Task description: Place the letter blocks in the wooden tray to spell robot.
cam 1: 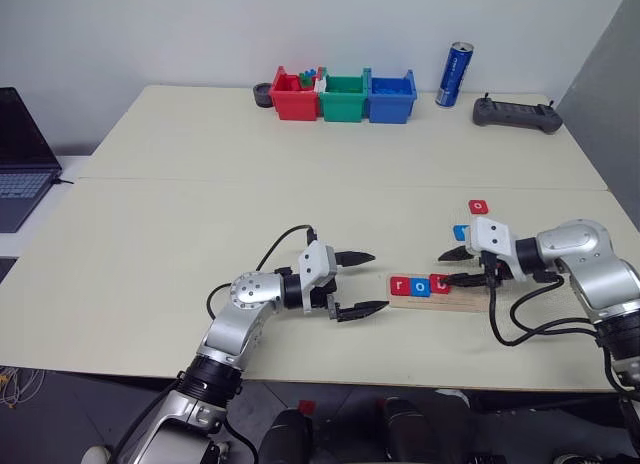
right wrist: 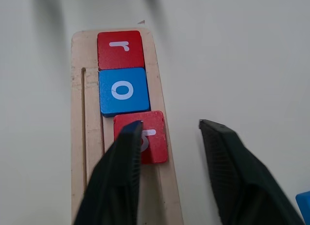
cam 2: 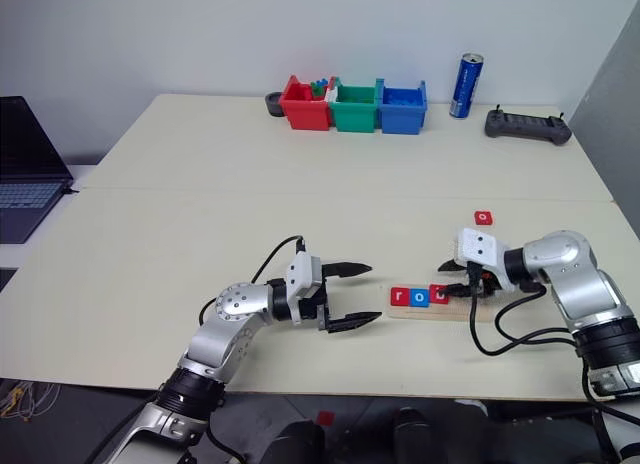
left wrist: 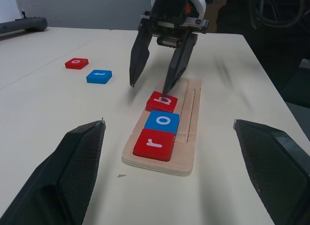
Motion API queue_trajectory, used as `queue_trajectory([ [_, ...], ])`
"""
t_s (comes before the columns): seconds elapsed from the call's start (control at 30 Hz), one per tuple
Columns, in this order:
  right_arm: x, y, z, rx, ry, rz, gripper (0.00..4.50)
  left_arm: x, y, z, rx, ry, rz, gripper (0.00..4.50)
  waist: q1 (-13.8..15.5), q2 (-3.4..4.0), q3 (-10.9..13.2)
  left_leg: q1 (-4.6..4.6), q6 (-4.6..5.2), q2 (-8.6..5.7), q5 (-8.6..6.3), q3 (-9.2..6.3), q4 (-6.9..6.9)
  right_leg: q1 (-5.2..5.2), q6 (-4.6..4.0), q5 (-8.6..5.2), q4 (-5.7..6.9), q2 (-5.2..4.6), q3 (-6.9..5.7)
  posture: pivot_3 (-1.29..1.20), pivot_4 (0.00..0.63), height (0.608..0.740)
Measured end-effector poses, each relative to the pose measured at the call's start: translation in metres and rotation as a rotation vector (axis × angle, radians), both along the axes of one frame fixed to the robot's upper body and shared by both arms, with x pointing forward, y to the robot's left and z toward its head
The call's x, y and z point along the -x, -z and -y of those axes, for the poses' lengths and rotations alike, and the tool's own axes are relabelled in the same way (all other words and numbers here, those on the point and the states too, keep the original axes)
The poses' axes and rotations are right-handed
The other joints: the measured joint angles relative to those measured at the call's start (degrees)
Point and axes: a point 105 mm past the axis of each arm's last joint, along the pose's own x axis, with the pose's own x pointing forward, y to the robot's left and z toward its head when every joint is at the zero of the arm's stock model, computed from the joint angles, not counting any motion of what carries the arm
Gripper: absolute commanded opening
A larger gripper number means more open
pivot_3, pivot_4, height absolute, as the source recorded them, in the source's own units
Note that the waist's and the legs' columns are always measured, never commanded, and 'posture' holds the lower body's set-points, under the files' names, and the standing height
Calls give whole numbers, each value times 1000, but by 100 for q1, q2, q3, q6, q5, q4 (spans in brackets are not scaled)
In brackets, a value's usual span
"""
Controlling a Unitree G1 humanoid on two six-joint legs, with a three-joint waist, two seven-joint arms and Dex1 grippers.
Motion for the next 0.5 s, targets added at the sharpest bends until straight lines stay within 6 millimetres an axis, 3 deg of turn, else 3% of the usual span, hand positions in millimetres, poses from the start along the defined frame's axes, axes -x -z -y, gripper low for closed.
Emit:
queue_trajectory([
  [0.07, -2, 1, -2, -12, 3, 16, 162, 0, 0, 0, 0, 0, 0, 4500, -13, 0, 0, 0, 0, 0, 0, 0, 0, 0, 0, 0, 0, 0, 0, 0, 150, 740],
  [0.1, -4, 2, -3, -16, 8, 24, 45, 0, 0, 0, 0, 0, 1, 4500, -16, 0, 0, 0, 0, 0, 0, 0, 0, 0, 0, 0, 0, 0, 0, 0, 150, 740],
  [0.5, -15, 8, -3, 22, 26, 91, 45, -1, -1, 0, -4, 1, 6, 4500, -29, 0, 0, 0, 0, 0, 0, -1, 0, 0, 0, 0, 1, 0, 0, 0, 150, 740],
])
